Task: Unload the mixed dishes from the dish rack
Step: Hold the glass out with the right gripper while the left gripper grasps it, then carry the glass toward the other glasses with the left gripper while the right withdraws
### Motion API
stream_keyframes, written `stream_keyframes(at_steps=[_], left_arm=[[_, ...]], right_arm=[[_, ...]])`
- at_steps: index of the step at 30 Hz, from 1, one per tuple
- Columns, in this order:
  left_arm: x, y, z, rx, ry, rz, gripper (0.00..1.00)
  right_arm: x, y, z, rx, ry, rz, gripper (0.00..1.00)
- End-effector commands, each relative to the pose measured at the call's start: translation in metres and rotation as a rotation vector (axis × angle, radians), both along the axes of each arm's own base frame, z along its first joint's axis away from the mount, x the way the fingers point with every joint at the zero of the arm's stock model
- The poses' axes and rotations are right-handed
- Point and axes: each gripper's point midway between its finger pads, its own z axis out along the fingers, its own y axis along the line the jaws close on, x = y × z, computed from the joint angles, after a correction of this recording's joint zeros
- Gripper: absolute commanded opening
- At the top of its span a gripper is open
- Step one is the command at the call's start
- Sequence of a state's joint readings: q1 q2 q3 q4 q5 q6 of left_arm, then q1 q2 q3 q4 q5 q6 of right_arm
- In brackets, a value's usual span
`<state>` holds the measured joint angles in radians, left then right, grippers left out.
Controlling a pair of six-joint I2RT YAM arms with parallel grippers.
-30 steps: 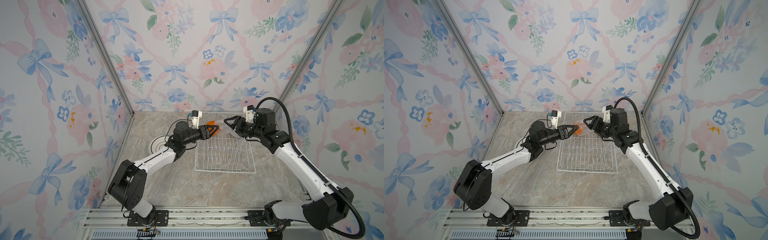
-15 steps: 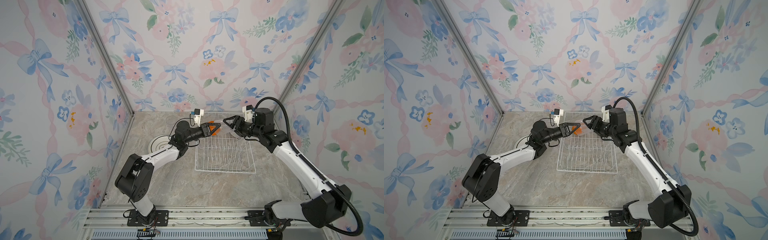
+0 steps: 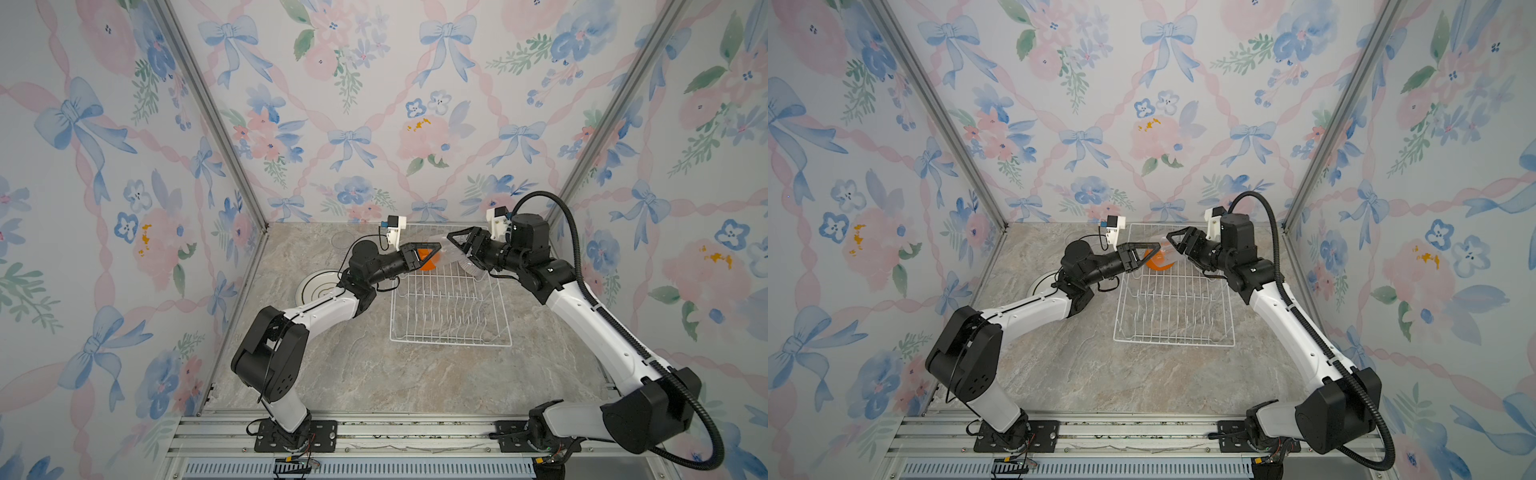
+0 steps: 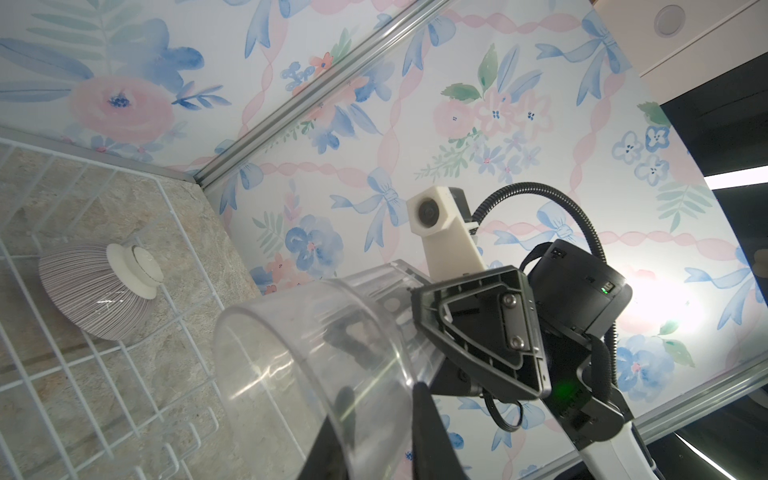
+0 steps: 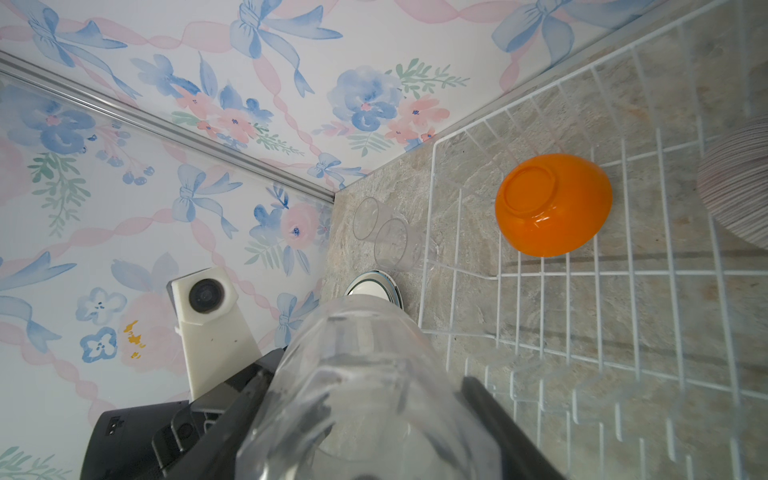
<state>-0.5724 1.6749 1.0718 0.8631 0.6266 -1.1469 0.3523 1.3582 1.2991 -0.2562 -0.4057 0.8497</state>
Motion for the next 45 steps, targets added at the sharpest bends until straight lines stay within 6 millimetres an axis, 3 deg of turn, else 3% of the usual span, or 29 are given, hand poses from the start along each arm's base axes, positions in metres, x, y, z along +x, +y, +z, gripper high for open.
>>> stream_keyframes(at_steps=[1, 20, 31, 45], left_arm=[[-0.002, -0.009, -0.008, 0.036, -0.054, -0.013, 0.0], [0.004, -0.004, -0.014, 0.171, -0.075, 0.07, 0.0], [0.006, 0.002, -0.02, 0.366, -0.128, 0.185, 0.0], [0.006, 0.001, -0.018, 0.372, -0.135, 0.188, 0.0]], right_arm=[[-0.007, 0.012, -0.01, -0.01, 0.024, 0.059, 0.68], [-0.004, 0.012, -0.01, 0.01, 0.033, 0.055, 0.78], [-0.002, 0.011, -0.013, 0.025, 0.042, 0.056, 0.79], [0.001, 0.017, -0.008, 0.092, 0.028, 0.082, 0.9]])
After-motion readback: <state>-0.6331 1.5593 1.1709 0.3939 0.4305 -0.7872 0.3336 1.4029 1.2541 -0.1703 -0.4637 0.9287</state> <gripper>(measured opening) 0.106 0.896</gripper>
